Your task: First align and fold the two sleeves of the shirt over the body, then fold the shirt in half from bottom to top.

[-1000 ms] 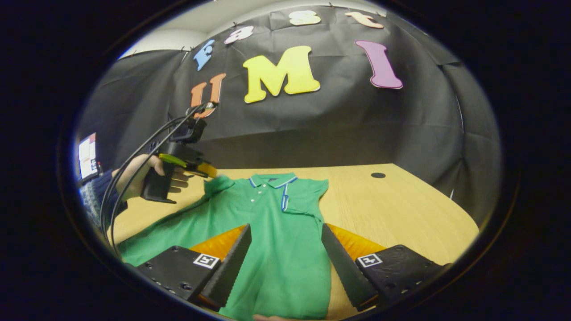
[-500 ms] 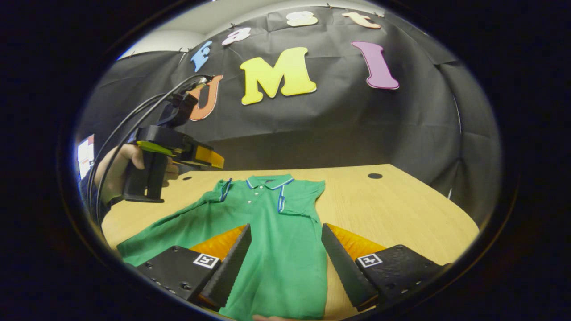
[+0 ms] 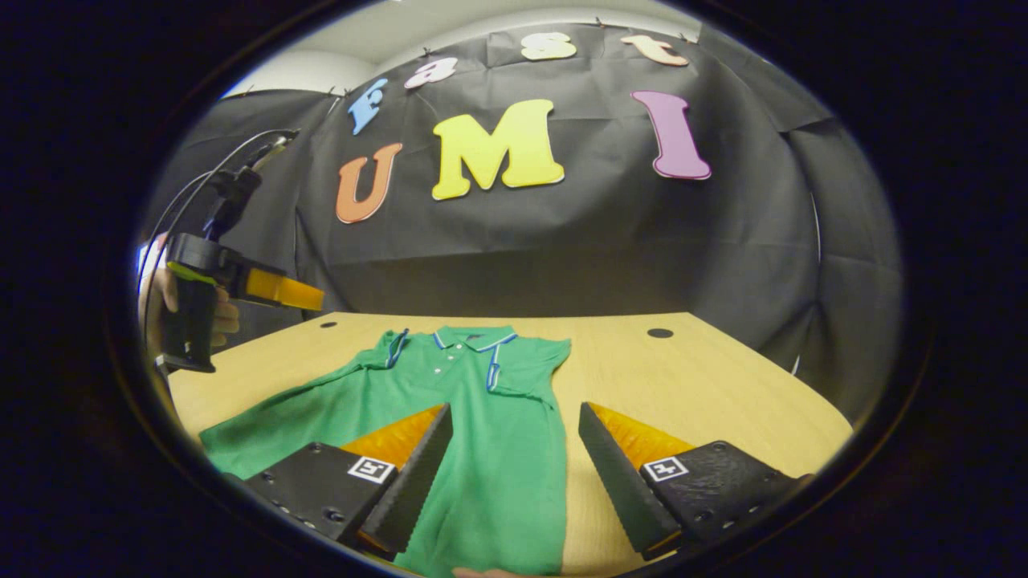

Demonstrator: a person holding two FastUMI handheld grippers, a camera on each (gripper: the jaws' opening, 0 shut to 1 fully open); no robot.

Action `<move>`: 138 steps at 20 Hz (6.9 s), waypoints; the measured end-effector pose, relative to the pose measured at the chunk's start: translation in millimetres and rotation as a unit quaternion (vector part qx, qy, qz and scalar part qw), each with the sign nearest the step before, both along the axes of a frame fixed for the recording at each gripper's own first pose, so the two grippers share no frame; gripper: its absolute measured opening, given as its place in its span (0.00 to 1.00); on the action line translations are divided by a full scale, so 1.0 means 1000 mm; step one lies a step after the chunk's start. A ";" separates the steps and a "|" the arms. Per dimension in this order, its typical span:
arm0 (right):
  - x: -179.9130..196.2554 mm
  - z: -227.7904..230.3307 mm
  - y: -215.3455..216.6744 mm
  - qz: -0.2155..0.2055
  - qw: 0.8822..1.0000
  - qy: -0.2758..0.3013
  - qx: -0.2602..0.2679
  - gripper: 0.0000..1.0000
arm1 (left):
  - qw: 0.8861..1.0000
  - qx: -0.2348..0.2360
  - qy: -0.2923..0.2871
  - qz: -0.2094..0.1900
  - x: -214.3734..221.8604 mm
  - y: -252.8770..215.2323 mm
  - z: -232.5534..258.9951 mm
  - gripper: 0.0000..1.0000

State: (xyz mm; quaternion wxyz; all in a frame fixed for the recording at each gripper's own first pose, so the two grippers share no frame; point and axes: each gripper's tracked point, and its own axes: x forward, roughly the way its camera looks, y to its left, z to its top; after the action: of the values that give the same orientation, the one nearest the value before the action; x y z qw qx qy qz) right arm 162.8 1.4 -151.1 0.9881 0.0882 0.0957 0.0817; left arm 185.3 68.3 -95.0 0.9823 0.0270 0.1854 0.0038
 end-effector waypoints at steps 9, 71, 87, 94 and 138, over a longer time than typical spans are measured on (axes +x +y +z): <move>-0.081 0.044 -0.046 -0.056 0.997 -0.011 -0.047 0.96 | 0.998 0.003 -0.055 0.005 -0.116 0.023 -0.003 1.00; -0.091 0.020 0.023 0.010 0.999 -0.007 -0.030 0.00 | 0.998 -0.033 -0.036 0.036 -0.175 0.035 -0.077 0.06; 0.083 0.171 0.023 -0.060 0.988 -0.137 -0.029 0.00 | 0.986 -0.008 -0.164 -0.014 0.036 0.015 0.079 0.06; 0.245 0.131 0.021 -0.116 0.981 -0.154 -0.021 0.00 | 0.980 0.003 -0.198 0.022 0.177 0.054 0.040 0.06; 0.127 0.077 -0.072 -0.261 0.954 -0.141 -0.046 0.96 | 0.987 0.013 -0.160 -0.009 0.047 -0.006 -0.033 1.00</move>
State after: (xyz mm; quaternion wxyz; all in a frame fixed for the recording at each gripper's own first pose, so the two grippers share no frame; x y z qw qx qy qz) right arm 289.4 -70.3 -74.0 0.9813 0.0518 -0.0678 -0.1724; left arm 232.4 62.5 -127.7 0.9989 0.0402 0.0253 0.0019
